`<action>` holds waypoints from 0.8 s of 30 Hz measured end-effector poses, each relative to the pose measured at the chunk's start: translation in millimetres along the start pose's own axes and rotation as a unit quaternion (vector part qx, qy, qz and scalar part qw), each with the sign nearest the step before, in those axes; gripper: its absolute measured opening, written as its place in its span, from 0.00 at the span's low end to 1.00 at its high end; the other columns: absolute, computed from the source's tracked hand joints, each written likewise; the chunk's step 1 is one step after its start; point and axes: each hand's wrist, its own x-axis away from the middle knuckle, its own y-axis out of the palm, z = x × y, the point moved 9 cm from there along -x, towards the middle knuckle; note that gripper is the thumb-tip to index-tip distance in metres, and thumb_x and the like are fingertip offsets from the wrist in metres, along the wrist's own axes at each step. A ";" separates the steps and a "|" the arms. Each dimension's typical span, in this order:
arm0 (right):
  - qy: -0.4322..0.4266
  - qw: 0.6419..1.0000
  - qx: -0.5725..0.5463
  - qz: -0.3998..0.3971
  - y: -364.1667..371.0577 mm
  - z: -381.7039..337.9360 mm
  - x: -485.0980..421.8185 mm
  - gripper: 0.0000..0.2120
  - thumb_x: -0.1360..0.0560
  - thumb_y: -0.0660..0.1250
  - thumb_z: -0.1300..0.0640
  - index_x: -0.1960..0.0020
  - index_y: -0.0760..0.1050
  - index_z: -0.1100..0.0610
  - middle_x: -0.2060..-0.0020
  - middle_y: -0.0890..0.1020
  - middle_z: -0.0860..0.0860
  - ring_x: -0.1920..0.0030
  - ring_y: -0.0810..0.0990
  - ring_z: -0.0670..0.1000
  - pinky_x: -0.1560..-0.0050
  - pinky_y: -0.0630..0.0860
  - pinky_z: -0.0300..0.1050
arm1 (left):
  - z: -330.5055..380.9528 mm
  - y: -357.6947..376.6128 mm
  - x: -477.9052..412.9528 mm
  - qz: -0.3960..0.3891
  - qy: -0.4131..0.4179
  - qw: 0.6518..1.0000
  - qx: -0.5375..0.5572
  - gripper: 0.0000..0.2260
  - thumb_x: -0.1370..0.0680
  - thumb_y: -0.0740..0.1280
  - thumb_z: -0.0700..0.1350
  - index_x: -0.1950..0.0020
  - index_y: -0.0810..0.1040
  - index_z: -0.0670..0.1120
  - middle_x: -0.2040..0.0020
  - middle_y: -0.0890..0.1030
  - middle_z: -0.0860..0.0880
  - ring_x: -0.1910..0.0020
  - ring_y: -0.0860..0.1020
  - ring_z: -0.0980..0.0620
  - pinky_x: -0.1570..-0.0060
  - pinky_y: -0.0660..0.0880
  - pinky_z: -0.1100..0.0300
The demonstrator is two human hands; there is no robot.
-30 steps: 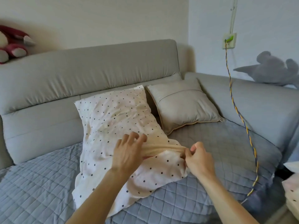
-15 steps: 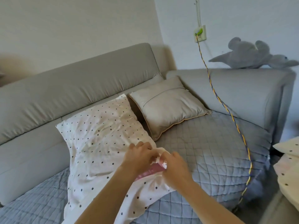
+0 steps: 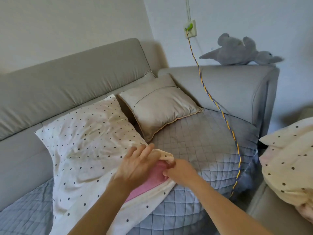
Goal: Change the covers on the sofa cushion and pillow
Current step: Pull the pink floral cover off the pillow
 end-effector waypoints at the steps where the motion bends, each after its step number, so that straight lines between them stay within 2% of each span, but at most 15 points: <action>1: -0.015 1.000 0.011 -0.007 -1.1 -2.8 0.4 0.08 0.30 0.69 0.49 0.64 0.71 0.48 0.68 0.76 0.45 0.65 0.75 0.46 0.67 0.68 0.40 | 14.9 -1.2 4.3 -0.006 0.041 0.999 0.000 0.13 0.24 0.61 0.48 0.42 0.77 0.55 0.40 0.76 0.49 0.48 0.76 0.48 0.50 0.74 0.52; 3: -0.042 0.999 0.007 -0.009 -2.4 -7.4 2.6 0.05 0.29 0.70 0.50 0.58 0.74 0.46 0.62 0.80 0.45 0.59 0.79 0.48 0.61 0.74 0.43 | 36.9 8.8 13.2 -0.056 0.085 0.995 -0.015 0.10 0.23 0.61 0.53 0.44 0.77 0.55 0.43 0.74 0.52 0.48 0.74 0.48 0.49 0.70 0.51; 6: -0.051 0.998 -0.022 -0.023 -5.7 -4.5 4.6 0.12 0.29 0.71 0.55 0.46 0.78 0.53 0.52 0.82 0.48 0.50 0.80 0.51 0.50 0.75 0.45 | 36.5 20.6 16.0 -0.104 0.045 0.994 -0.010 0.10 0.27 0.66 0.57 0.50 0.78 0.54 0.47 0.79 0.52 0.47 0.77 0.47 0.47 0.70 0.48; 9: -0.065 0.996 -0.036 -0.050 -3.8 1.5 5.1 0.22 0.32 0.73 0.62 0.39 0.77 0.52 0.47 0.81 0.47 0.46 0.79 0.49 0.44 0.77 0.45 | 25.4 36.7 17.0 -0.195 0.007 0.980 -0.023 0.22 0.26 0.59 0.66 0.40 0.74 0.54 0.38 0.76 0.50 0.37 0.73 0.44 0.38 0.66 0.43; 11: -0.100 0.994 -0.001 -0.048 -2.9 -4.2 6.7 0.22 0.33 0.72 0.64 0.40 0.77 0.52 0.47 0.82 0.48 0.47 0.79 0.50 0.45 0.77 0.46 | 19.2 41.5 15.6 -0.227 -0.021 0.974 -0.018 0.28 0.27 0.52 0.70 0.36 0.72 0.55 0.36 0.75 0.50 0.36 0.71 0.44 0.35 0.63 0.43; 13: -0.145 0.989 0.026 -0.033 -3.8 -14.9 9.2 0.19 0.32 0.71 0.62 0.43 0.78 0.50 0.53 0.83 0.46 0.53 0.81 0.49 0.50 0.79 0.49 | 13.2 34.4 9.4 -0.210 -0.041 0.977 0.019 0.31 0.28 0.42 0.66 0.35 0.72 0.58 0.35 0.77 0.54 0.36 0.74 0.47 0.36 0.64 0.45; 14: -0.163 0.986 0.032 -0.019 -6.4 -20.0 10.3 0.17 0.31 0.71 0.61 0.44 0.78 0.49 0.55 0.83 0.46 0.55 0.80 0.48 0.52 0.79 0.49 | 8.3 25.3 5.1 -0.186 -0.052 0.980 0.053 0.30 0.28 0.42 0.62 0.34 0.72 0.60 0.37 0.78 0.56 0.38 0.76 0.49 0.38 0.67 0.47; 16: -0.183 0.982 0.029 0.023 -15.4 -24.9 9.8 0.18 0.31 0.70 0.61 0.43 0.77 0.48 0.53 0.81 0.45 0.54 0.79 0.46 0.53 0.78 0.46 | -8.2 -1.0 -1.3 -0.130 -0.092 0.977 0.143 0.26 0.29 0.46 0.57 0.38 0.76 0.61 0.47 0.83 0.57 0.48 0.80 0.51 0.45 0.74 0.51; 18: -0.168 0.984 0.014 0.054 -21.8 -22.3 8.8 0.17 0.30 0.71 0.59 0.44 0.77 0.44 0.53 0.79 0.45 0.54 0.76 0.45 0.52 0.75 0.44 | -25.8 -26.0 2.6 -0.093 -0.123 0.968 0.199 0.18 0.28 0.53 0.53 0.44 0.78 0.59 0.55 0.82 0.57 0.53 0.79 0.53 0.49 0.76 0.55; 20: -0.158 0.987 -0.003 0.012 -12.4 -20.2 4.1 0.10 0.29 0.71 0.56 0.53 0.78 0.42 0.59 0.79 0.44 0.58 0.75 0.43 0.51 0.75 0.45 | -47.2 -52.4 19.0 -0.033 -0.155 0.958 0.239 0.13 0.29 0.62 0.49 0.48 0.80 0.58 0.56 0.80 0.61 0.54 0.75 0.62 0.48 0.71 0.65; 22: -0.121 0.988 -0.070 -0.063 2.4 -18.4 0.4 0.11 0.29 0.74 0.55 0.50 0.82 0.41 0.57 0.82 0.40 0.55 0.79 0.39 0.48 0.75 0.40 | -70.8 -64.8 47.9 0.005 -0.225 0.925 0.307 0.11 0.29 0.69 0.48 0.48 0.80 0.59 0.55 0.77 0.68 0.52 0.73 0.69 0.50 0.66 0.75; 24: -0.075 0.982 -0.136 -0.103 9.5 -15.3 -4.0 0.12 0.31 0.77 0.56 0.50 0.85 0.43 0.54 0.85 0.40 0.50 0.81 0.39 0.43 0.76 0.38 | -71.3 -62.7 71.4 0.005 -0.241 0.911 0.335 0.14 0.27 0.73 0.47 0.45 0.78 0.61 0.53 0.77 0.71 0.47 0.71 0.72 0.49 0.66 0.76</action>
